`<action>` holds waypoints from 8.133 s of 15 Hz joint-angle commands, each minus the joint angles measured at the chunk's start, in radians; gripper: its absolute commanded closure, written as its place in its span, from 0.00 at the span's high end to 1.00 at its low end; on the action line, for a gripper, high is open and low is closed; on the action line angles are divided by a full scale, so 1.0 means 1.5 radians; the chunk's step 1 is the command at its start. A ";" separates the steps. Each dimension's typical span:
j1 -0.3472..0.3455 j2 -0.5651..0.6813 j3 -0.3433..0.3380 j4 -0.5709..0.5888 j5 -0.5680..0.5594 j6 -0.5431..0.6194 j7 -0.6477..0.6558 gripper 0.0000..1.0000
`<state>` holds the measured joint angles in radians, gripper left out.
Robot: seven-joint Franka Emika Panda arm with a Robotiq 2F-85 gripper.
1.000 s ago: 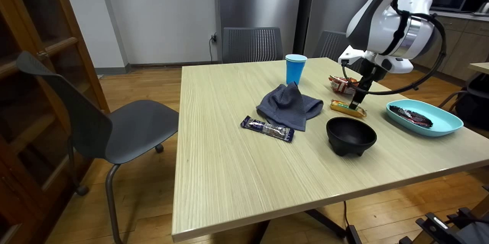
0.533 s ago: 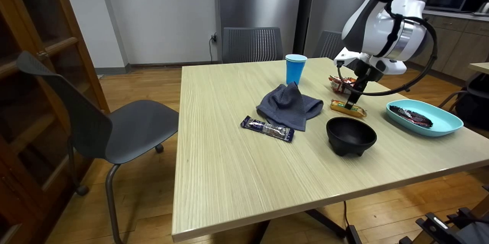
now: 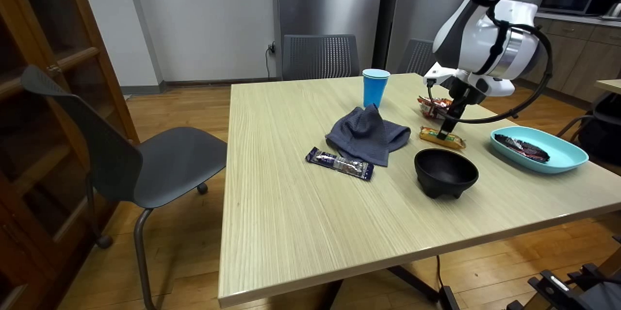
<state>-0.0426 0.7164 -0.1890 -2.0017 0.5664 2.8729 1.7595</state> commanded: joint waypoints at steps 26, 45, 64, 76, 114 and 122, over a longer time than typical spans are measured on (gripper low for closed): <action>-0.012 -0.051 -0.025 -0.024 -0.048 -0.041 0.013 0.16; -0.122 -0.090 -0.096 -0.009 -0.062 -0.164 0.119 0.16; -0.160 -0.045 -0.123 0.006 -0.075 -0.156 0.232 0.81; -0.086 -0.124 -0.089 -0.032 -0.129 -0.101 0.199 1.00; 0.148 -0.172 0.049 -0.077 -0.270 -0.071 0.341 1.00; 0.173 -0.116 0.088 -0.036 -0.221 -0.044 0.402 1.00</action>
<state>0.2062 0.4987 -0.0792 -2.0997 0.2054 2.7881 2.3114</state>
